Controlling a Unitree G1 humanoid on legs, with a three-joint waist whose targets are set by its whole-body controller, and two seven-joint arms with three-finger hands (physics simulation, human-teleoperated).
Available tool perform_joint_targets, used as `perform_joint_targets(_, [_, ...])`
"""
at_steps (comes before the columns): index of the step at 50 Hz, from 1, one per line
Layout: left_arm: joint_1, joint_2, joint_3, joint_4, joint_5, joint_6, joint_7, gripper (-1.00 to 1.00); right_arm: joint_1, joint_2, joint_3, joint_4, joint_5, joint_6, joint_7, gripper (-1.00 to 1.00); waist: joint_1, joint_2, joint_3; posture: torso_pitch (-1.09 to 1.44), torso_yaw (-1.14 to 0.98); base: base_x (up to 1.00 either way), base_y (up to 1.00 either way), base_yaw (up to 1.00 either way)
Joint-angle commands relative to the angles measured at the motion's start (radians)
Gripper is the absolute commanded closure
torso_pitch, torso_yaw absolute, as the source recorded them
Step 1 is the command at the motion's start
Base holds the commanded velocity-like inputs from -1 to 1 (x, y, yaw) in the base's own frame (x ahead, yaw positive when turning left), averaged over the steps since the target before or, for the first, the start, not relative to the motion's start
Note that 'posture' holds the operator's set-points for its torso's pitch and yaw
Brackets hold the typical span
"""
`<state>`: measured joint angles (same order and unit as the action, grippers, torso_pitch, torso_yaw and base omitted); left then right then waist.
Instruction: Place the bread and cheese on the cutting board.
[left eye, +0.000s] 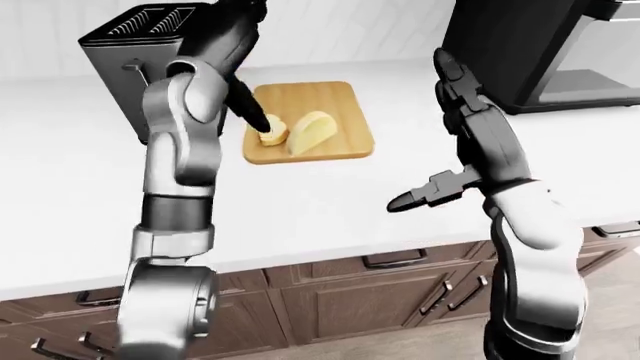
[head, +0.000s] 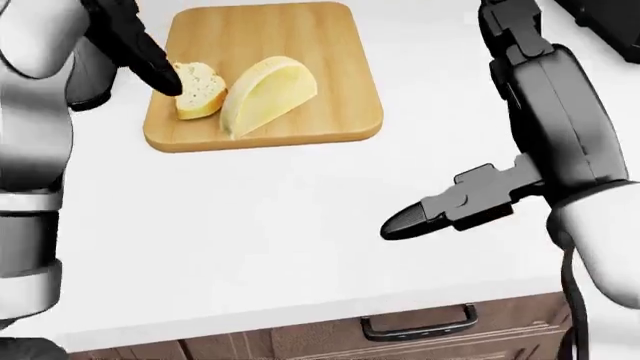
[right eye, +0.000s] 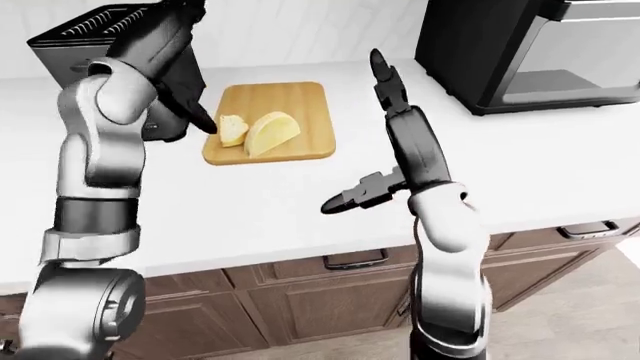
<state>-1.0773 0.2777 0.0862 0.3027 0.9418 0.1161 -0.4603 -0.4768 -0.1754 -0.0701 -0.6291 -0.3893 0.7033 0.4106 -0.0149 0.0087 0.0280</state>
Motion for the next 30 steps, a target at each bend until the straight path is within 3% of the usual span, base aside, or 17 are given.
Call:
perform_joint_targets(1, [0.008, 0.012, 0.013, -0.204, -0.080, 0.158, -0.161, -1.00, -0.090, -0.038, 0.005, -0.038, -0.037, 0.037, 0.038, -1.00, -0.002, -0.002, -0.025, 0.00, 0.00, 0.00, 0.00, 0.00])
perform_joint_targets(5, [0.086, 0.038, 0.033, -0.551, -0.132, 0.369, -0.322, -1.00, -0.313, -0.117, -0.038, 0.000, -0.047, 0.205, 0.146, -1.00, 0.005, -0.007, -0.015, 0.00, 0.00, 0.00, 0.00, 0.00])
perform_joint_targets(9, [0.150, 0.035, 0.045, -0.713, -0.174, 0.486, -0.331, -1.00, -0.404, -0.162, -0.049, -0.027, -0.065, 0.280, 0.156, -1.00, 0.010, -0.009, -0.001, 0.00, 0.00, 0.00, 0.00, 0.00])
perform_joint_targets(10, [0.194, 0.047, 0.045, -0.752, -0.181, 0.460, -0.306, -1.00, -0.412, -0.188, -0.032, -0.068, -0.101, 0.286, 0.145, -1.00, 0.013, -0.010, 0.000, 0.00, 0.00, 0.00, 0.00, 0.00])
perform_joint_targets(14, [0.303, 0.052, 0.061, -0.965, -0.209, 0.573, -0.373, -1.00, -0.508, -0.246, -0.042, -0.254, -0.140, 0.536, 0.251, -1.00, 0.020, -0.011, 0.004, 0.00, 0.00, 0.00, 0.00, 0.00])
perform_joint_targets(17, [0.343, 0.020, 0.027, -1.154, -0.202, 0.702, -0.433, -1.00, -0.484, -0.244, -0.039, -0.331, -0.139, 0.586, 0.239, -1.00, 0.021, -0.012, 0.014, 0.00, 0.00, 0.00, 0.00, 0.00])
perform_joint_targets(21, [0.410, -0.010, -0.007, -1.280, -0.179, 0.775, -0.431, -1.00, -0.394, -0.228, -0.036, -0.413, -0.135, 0.594, 0.209, -1.00, 0.023, -0.020, 0.019, 0.00, 0.00, 0.00, 0.00, 0.00])
perform_joint_targets(30, [0.322, 0.025, 0.024, -1.241, -0.217, 0.831, -0.367, -1.00, -0.350, -0.220, -0.054, -0.416, -0.106, 0.566, 0.184, -1.00, 0.026, -0.014, 0.017, 0.00, 0.00, 0.00, 0.00, 0.00])
